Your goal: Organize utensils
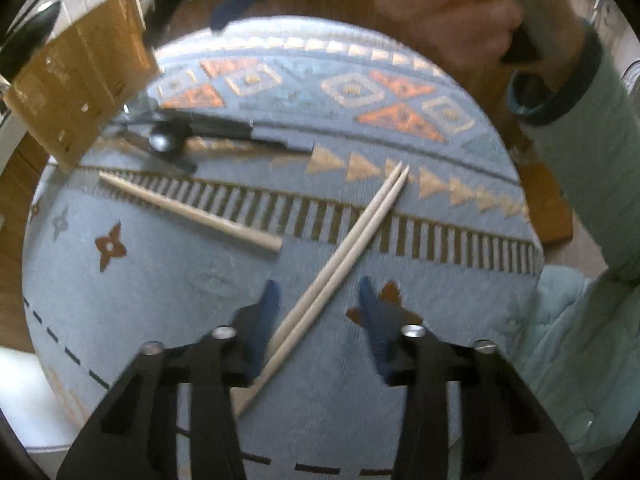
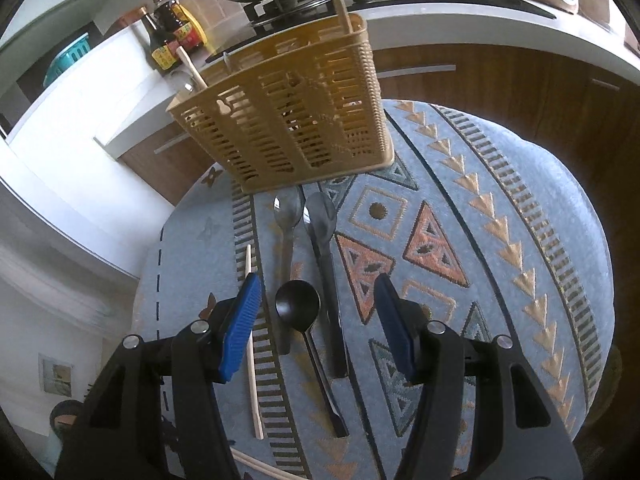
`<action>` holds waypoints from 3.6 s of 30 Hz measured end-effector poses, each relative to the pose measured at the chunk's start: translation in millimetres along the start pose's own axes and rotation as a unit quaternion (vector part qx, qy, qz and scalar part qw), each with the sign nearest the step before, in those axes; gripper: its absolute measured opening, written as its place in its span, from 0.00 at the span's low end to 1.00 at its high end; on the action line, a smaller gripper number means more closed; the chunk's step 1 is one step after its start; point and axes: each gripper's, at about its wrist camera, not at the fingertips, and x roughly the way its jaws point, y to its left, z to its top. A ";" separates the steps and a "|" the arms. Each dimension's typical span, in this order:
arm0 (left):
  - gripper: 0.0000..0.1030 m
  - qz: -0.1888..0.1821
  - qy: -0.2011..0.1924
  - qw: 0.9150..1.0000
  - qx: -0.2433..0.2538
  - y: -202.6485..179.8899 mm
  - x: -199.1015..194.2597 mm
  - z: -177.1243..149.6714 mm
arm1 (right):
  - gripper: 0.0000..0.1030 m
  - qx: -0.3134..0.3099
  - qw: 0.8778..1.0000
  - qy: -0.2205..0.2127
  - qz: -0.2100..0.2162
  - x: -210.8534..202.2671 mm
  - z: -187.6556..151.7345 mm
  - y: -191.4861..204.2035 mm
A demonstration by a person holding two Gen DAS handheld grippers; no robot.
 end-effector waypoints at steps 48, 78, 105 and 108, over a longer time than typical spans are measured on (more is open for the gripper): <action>0.30 0.046 -0.018 0.929 -0.367 182.9 -13.8 -7.7 | 0.33 -0.135 0.981 0.141 -0.024 85.9 -8.2 40.0; 0.09 0.083 -0.130 0.927 -0.341 162.1 -58.8 3.9 | 0.05 -0.136 0.988 0.072 0.030 75.6 -0.6 58.1; 0.21 0.076 -0.236 0.868 -0.431 252.4 -103.7 16.1 | 0.05 -0.103 0.989 -0.087 0.061 -22.6 47.6 48.1; 0.35 0.061 -0.221 0.859 -0.458 281.1 -80.1 17.0 | 0.05 -0.104 0.989 -0.083 0.059 -19.1 45.1 45.8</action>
